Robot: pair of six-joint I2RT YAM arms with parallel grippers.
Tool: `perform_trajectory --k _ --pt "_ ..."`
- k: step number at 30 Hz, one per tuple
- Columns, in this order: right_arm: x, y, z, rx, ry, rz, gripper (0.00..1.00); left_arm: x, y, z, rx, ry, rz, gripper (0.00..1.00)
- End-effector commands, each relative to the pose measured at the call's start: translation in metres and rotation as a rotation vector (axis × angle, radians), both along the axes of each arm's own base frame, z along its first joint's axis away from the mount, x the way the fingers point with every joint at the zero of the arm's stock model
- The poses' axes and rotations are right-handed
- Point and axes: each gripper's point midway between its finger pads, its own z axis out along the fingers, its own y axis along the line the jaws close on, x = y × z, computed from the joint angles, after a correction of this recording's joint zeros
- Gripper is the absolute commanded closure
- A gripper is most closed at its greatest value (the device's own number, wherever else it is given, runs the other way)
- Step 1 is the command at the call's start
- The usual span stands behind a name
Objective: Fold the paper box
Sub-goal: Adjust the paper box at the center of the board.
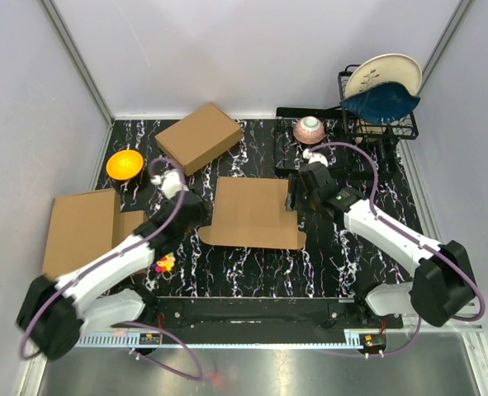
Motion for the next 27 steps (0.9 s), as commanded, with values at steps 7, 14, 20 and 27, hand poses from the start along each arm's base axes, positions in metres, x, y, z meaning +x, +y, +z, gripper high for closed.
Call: perform_trajectory --k 7,14,20,27 --pt "0.092 -0.006 0.043 0.046 -0.185 -0.093 0.4 -0.043 0.008 0.044 -0.166 -0.162 0.021 0.61" --pt "0.128 0.028 0.02 0.063 -0.15 -0.014 0.43 -0.073 -0.017 -0.003 -0.16 -0.049 -0.102 0.73" --pt "0.141 0.037 -0.006 0.045 -0.125 0.009 0.43 -0.1 -0.054 -0.007 -0.235 -0.082 -0.306 0.88" --pt "0.137 0.033 -0.04 0.004 -0.055 -0.004 0.45 -0.125 -0.094 -0.028 -0.251 -0.028 -0.509 0.91"
